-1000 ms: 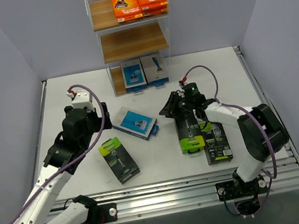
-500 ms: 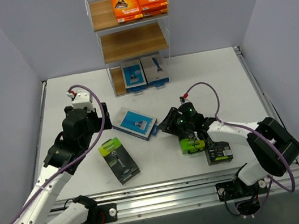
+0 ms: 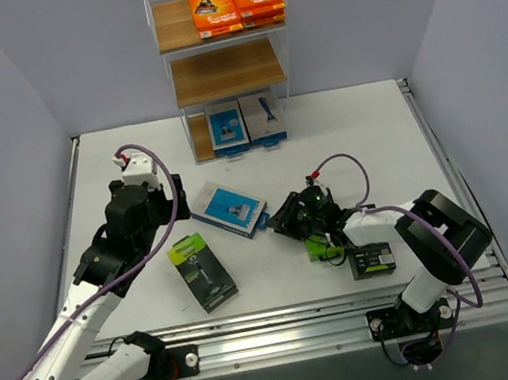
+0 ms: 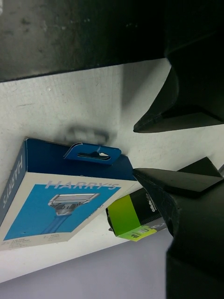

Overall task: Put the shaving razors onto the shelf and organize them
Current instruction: Grab a shaving razor with the right arm

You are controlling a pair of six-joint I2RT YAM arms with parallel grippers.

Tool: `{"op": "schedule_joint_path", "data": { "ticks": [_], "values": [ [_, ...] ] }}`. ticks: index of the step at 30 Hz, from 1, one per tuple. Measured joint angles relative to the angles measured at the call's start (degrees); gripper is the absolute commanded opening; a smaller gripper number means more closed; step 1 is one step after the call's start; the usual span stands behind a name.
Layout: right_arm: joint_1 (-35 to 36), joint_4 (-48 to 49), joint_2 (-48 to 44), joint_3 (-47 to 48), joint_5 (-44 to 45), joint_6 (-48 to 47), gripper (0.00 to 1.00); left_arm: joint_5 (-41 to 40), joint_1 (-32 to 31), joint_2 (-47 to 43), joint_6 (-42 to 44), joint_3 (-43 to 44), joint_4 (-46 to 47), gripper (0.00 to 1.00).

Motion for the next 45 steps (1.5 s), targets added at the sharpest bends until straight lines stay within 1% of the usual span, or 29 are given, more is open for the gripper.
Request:
{"op": "schedule_joint_path", "data": {
  "ticks": [5,10,17,21,32,40,45],
  "values": [
    [0.7,1.8,1.9,-0.1,1.3,1.3,0.34,0.0,-0.3,0.0,0.0,0.0,0.0,0.97],
    [1.2,5.9,4.1,0.0,2.2,2.3,0.34,0.0,-0.3,-0.1,0.0,0.0,0.0,0.96],
    [1.4,10.6,7.0,0.3,2.9,3.2,0.32,0.0,-0.6,-0.1,0.0,0.0,0.0,0.97],
    [1.4,11.8,7.8,0.4,3.3,3.7,0.29,0.0,-0.8,-0.1,0.0,0.0,0.0,0.96],
    [1.4,11.5,7.3,0.0,4.2,4.2,0.29,0.0,-1.2,-0.1,0.0,0.0,0.0,0.96],
    [1.4,5.7,4.1,0.0,6.6,3.8,0.30,0.1,-1.4,-0.1,0.0,0.0,0.0,0.96],
    [1.4,4.3,3.7,0.2,6.9,3.8,0.30,0.1,-1.6,-0.1,0.0,0.0,0.0,0.96]
  ]
}}
